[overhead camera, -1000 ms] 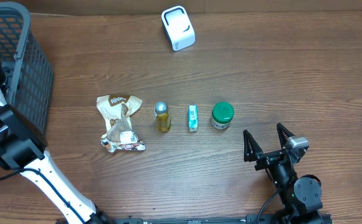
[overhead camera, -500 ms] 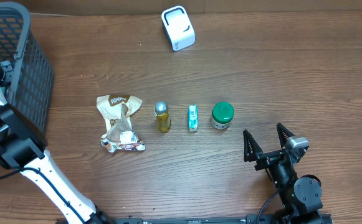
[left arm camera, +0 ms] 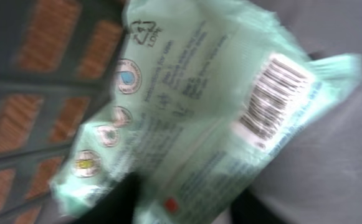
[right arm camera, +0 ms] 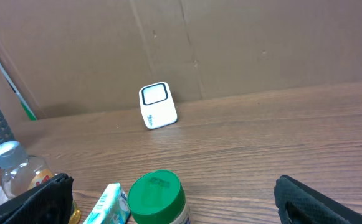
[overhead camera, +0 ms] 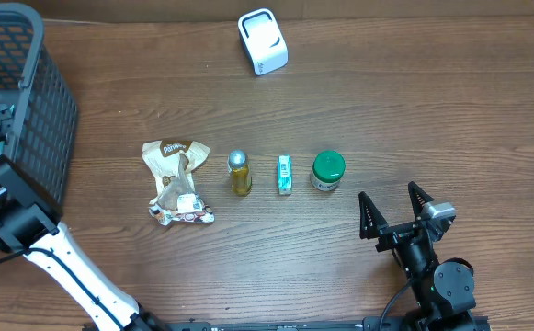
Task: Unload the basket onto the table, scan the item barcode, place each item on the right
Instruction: 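Set the PanTree bag on the table left of the yellow bottle, then grasp the mint-green wipes pack in the basket and lift it, then carry the mint-green pack with the left gripper over the table, then lower the mint-green pack onto the table beside the PanTree bag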
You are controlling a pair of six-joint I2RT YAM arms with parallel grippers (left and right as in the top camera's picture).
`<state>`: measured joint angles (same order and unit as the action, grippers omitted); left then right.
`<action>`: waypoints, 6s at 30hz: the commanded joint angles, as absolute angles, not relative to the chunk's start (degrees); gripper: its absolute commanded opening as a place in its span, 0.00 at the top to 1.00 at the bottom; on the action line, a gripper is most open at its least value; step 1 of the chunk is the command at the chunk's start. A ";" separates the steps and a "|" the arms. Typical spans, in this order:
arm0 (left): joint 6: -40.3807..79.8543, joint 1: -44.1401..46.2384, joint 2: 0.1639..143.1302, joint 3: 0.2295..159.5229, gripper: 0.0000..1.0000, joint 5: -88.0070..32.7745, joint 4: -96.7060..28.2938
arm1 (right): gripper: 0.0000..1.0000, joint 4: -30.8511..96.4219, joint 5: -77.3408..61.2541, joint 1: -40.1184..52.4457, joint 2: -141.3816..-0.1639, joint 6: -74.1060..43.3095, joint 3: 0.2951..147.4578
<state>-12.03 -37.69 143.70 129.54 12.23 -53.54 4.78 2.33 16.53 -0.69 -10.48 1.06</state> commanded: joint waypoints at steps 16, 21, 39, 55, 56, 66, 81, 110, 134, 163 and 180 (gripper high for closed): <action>-8.08 -33.52 144.97 133.43 0.96 -0.78 -59.68 | 0.00 4.62 2.28 16.32 -0.19 -10.48 0.47; -5.30 -33.23 144.53 133.47 0.36 -2.98 -60.62 | 0.00 4.62 2.28 16.32 -0.19 -10.48 0.47; -16.21 -32.93 144.53 137.29 0.22 -2.31 -58.74 | 0.00 4.62 2.26 16.32 -0.19 -10.48 0.47; -22.74 -33.12 145.05 127.87 0.12 6.13 -53.63 | 0.00 4.62 2.26 16.32 -0.19 -10.48 0.47; -22.74 -33.12 145.05 126.98 0.13 6.15 -53.10 | 0.00 4.62 2.26 16.32 -0.19 -10.48 0.47; -16.84 -32.97 144.14 127.26 0.88 6.13 -56.60 | 0.00 4.62 2.26 16.32 -0.19 -10.48 0.47; 6.90 -29.30 113.45 139.09 0.96 2.52 -61.56 | 0.00 4.62 2.26 16.32 -0.19 -10.48 0.47; 18.04 10.13 101.38 111.22 0.96 -8.14 -78.52 | 0.00 4.62 2.26 16.32 -0.19 -10.48 0.47; 38.00 18.90 101.58 79.77 0.96 -1.34 -54.65 | 0.00 4.62 2.26 16.32 -0.19 -10.48 0.47; 32.58 20.95 101.58 73.21 0.95 -0.47 -49.04 | 0.00 4.62 2.26 16.32 -0.19 -10.48 0.47; 32.03 20.84 107.35 73.19 0.87 1.10 -49.98 | 0.00 4.62 2.26 16.32 -0.19 -10.48 0.47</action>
<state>34.33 20.27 102.30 75.22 -1.69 -48.97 4.75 2.33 16.53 -0.69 -10.46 1.06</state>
